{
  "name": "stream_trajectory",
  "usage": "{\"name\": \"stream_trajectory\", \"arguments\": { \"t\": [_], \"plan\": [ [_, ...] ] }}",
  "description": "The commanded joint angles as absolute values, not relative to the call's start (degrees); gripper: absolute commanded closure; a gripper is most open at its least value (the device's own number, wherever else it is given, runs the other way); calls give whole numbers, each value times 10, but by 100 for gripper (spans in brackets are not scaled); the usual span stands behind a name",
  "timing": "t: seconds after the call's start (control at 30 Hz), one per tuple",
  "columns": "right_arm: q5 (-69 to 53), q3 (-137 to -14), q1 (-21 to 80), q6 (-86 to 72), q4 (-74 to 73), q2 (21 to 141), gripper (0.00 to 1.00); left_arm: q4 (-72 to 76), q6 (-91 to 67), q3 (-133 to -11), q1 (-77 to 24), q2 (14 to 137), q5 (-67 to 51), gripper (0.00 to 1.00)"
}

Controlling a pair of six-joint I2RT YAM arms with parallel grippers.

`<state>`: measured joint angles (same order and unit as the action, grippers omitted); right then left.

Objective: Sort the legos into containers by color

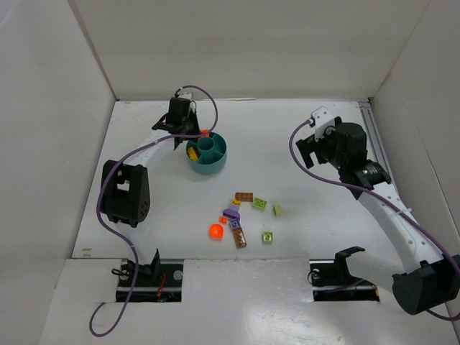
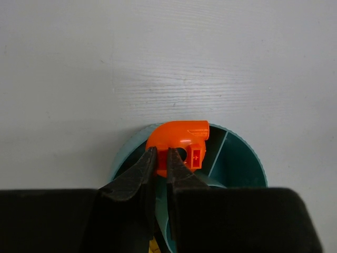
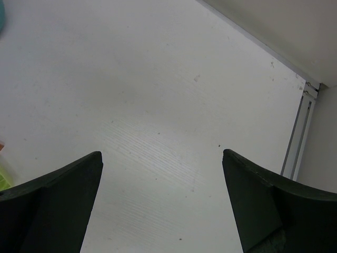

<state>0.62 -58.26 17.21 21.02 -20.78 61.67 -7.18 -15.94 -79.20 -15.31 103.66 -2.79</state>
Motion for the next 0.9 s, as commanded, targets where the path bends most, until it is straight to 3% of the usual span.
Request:
{"name": "stream_trajectory", "arguments": {
  "t": [0.0, 0.17, 0.53, 0.87],
  "plan": [
    [12, -583, 168, 207, -206, 603, 0, -69, -159, -788, -156, 1034, -71, 100],
    [12, -583, 168, 207, -206, 603, 0, -69, -159, -788, -156, 1034, -63, 100],
    [7, -577, 163, 213, -195, 603, 0, -81, -153, -771, -156, 984, -40, 76],
    [-22, -577, 163, 213, -178, 603, 0, -85, -147, -771, -156, 935, -40, 71]
  ]
}}
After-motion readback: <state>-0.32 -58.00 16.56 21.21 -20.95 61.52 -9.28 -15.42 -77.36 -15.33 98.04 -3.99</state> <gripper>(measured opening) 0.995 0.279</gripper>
